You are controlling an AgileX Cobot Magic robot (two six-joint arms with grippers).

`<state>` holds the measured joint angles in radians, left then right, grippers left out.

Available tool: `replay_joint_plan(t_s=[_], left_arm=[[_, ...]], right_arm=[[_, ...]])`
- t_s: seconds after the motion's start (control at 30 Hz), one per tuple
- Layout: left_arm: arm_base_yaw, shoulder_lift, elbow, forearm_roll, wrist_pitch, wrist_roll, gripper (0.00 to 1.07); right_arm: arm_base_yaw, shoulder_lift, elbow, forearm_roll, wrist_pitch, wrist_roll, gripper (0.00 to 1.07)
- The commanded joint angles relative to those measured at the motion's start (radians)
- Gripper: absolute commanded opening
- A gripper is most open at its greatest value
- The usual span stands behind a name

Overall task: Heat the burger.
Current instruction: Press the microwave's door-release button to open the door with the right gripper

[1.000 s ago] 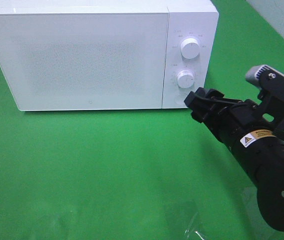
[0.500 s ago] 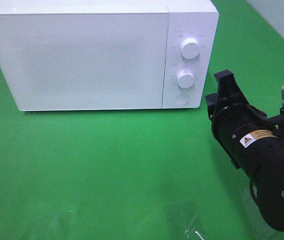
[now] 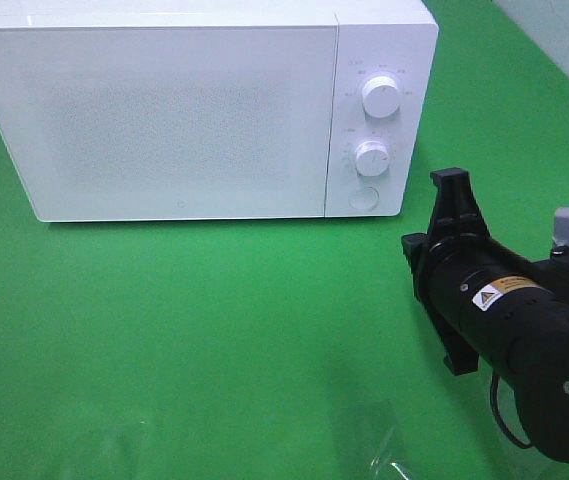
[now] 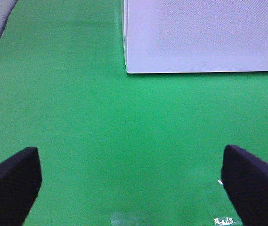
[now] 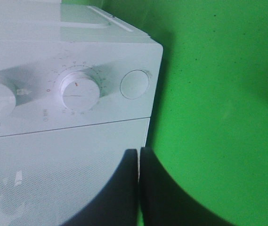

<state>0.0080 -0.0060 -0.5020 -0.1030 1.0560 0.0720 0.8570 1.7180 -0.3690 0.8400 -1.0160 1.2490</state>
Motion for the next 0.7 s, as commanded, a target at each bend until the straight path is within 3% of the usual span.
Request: replay_joint_plan(t_s=[0.03, 0.17, 0.47, 0.7], left_arm=[[0.0, -0.021, 0.004, -0.001, -0.015, 0.001, 0.96], [0.0, -0.021, 0.004, -0.001, -0.015, 0.001, 0.96], [0.0, -0.021, 0.004, -0.001, -0.015, 0.001, 0.96], [0.0, -0.021, 0.004, -0.001, -0.015, 0.001, 0.96]], right_arm=[[-0.006, -0.003, -0.006, 0.007, 0.011, 0.008, 0.0], [-0.009, -0.002, -0.021, 0.013, 0.037, 0.007, 0.0], [-0.127, 0.086, -0.155, -0.123, 0.152, 0.008, 0.0], [-0.17, 0.137, -0.225, -0.126, 0.185, 0.008, 0.0]])
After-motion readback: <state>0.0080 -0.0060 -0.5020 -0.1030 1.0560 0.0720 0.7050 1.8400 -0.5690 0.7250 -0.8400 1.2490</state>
